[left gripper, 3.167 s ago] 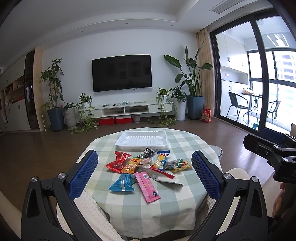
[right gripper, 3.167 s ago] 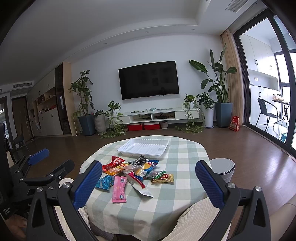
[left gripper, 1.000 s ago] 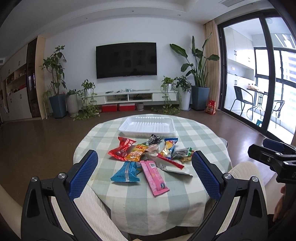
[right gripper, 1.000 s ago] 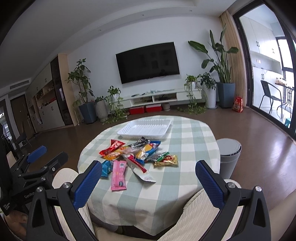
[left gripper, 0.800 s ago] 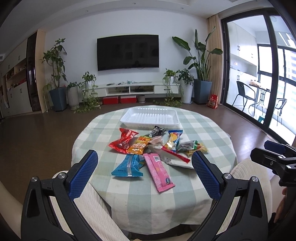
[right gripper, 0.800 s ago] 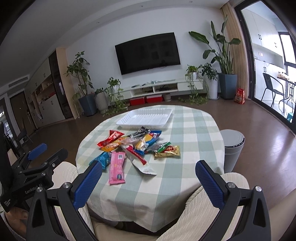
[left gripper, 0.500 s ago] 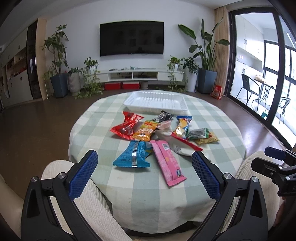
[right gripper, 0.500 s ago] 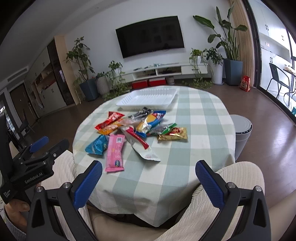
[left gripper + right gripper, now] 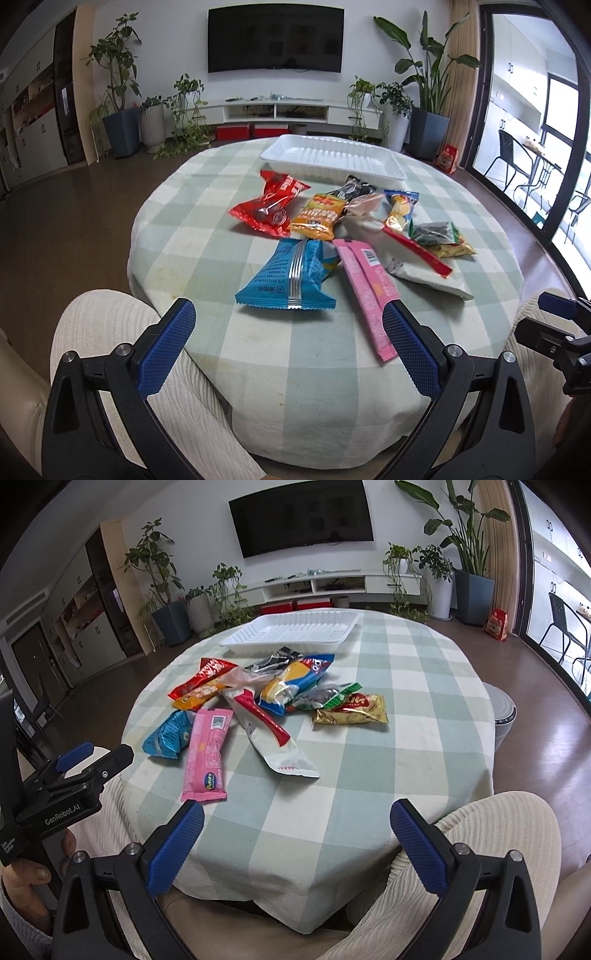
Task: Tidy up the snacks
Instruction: 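Move the left tool to the blue bag while the right tool approaches the white red-striped packet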
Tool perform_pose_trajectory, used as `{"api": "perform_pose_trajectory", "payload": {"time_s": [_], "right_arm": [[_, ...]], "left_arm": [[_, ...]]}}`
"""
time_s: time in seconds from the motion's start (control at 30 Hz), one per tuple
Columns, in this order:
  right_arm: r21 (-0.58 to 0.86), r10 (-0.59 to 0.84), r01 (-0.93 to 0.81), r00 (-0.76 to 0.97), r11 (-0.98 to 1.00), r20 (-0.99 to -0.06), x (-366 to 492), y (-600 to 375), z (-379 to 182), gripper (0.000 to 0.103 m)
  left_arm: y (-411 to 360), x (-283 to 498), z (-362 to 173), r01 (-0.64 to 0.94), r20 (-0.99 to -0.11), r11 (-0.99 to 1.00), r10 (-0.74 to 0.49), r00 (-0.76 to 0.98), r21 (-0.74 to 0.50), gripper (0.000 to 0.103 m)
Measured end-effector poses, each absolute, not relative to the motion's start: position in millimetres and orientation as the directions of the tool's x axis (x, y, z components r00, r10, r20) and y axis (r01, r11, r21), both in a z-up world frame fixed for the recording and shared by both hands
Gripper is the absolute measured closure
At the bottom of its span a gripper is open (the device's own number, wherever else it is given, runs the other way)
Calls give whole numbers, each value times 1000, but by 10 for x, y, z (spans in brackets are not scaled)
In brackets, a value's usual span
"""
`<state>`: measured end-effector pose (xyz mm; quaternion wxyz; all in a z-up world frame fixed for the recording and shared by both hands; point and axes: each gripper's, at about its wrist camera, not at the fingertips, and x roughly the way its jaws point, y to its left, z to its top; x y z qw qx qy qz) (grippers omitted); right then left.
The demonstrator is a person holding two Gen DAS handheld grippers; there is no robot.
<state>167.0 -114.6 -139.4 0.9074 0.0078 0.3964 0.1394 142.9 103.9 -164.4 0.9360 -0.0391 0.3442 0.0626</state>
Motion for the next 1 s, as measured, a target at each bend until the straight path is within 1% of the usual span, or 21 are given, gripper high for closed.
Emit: {"api": "perform_pose_trajectory", "payload": {"time_s": [0.27,0.63,0.93,1.0], "right_arm": [[109,251,-258,620,960,-743,1849,-1102,-1521,0],[108,253,-273,580,956,-774,2082,-1043,-1670,0],[103,272,-320,542,942,-795,2397,-900,-1718,0],[103,275,-329,533,939,-800,2490,-860,-1729,0]], "left_arm": [[1201,1647,-1869,-170,-690,985,107,716,-23,0],[1339,1940,-1985,-179,-711,984,124,692,-2,0],[1411,2248,-2072,-162,-734,987,116,669,8,0],[1424,2312,-2090,-148,-738,989,98,668,-2,0]]}}
